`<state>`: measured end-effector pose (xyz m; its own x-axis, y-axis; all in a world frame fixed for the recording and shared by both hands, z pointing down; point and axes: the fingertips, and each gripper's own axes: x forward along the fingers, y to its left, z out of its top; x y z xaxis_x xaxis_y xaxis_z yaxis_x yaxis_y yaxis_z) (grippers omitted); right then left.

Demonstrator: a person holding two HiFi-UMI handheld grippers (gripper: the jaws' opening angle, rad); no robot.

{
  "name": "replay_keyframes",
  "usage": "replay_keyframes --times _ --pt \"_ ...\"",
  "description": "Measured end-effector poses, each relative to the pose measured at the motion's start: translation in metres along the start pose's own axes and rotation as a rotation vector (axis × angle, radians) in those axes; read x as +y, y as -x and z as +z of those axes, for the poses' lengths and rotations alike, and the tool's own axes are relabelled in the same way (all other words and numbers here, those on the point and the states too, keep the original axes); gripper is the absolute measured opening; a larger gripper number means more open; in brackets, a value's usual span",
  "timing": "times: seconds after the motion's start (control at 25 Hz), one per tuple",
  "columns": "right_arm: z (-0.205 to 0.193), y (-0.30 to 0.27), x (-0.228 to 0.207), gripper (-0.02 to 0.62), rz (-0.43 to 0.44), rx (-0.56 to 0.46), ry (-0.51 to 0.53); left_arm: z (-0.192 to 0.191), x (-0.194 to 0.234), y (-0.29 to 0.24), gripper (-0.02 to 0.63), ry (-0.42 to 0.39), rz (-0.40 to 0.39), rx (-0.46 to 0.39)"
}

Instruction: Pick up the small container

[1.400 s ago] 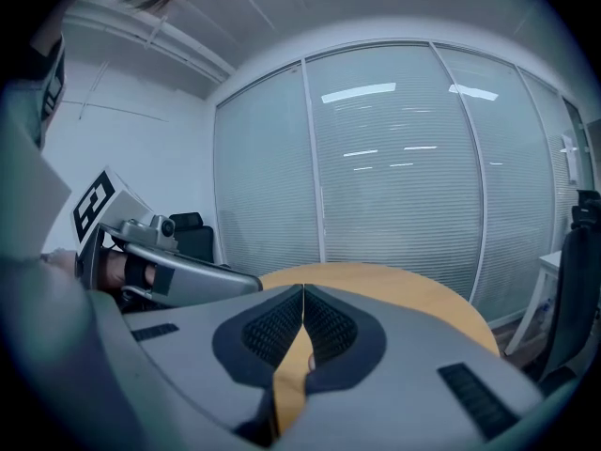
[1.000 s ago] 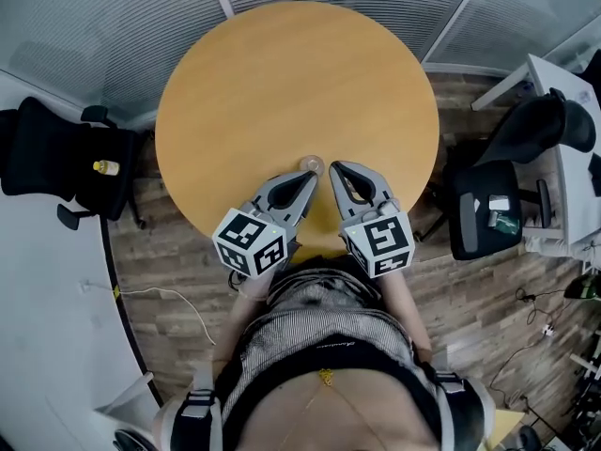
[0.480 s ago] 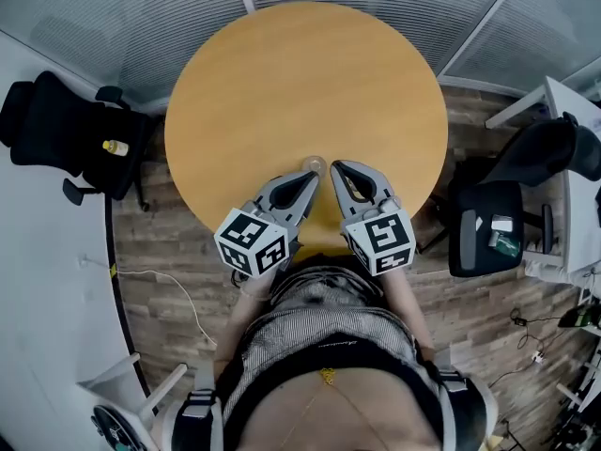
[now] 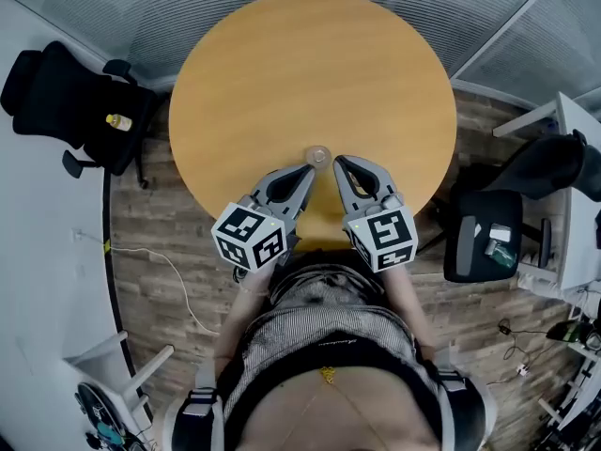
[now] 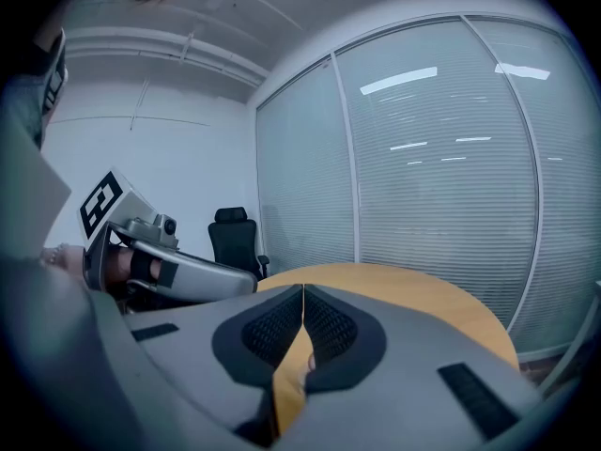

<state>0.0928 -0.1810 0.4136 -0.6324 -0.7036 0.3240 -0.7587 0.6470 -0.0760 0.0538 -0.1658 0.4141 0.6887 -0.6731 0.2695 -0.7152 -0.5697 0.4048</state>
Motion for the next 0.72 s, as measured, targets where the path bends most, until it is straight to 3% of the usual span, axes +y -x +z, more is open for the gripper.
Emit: replay_keyframes --times 0.32,0.72 --pt "0.018 -0.017 0.004 0.020 -0.053 -0.028 -0.008 0.018 0.016 0.005 0.005 -0.052 -0.037 0.020" --pt "0.013 -0.027 0.009 0.020 -0.098 -0.015 -0.037 0.022 0.022 0.010 0.005 -0.041 -0.097 0.031"
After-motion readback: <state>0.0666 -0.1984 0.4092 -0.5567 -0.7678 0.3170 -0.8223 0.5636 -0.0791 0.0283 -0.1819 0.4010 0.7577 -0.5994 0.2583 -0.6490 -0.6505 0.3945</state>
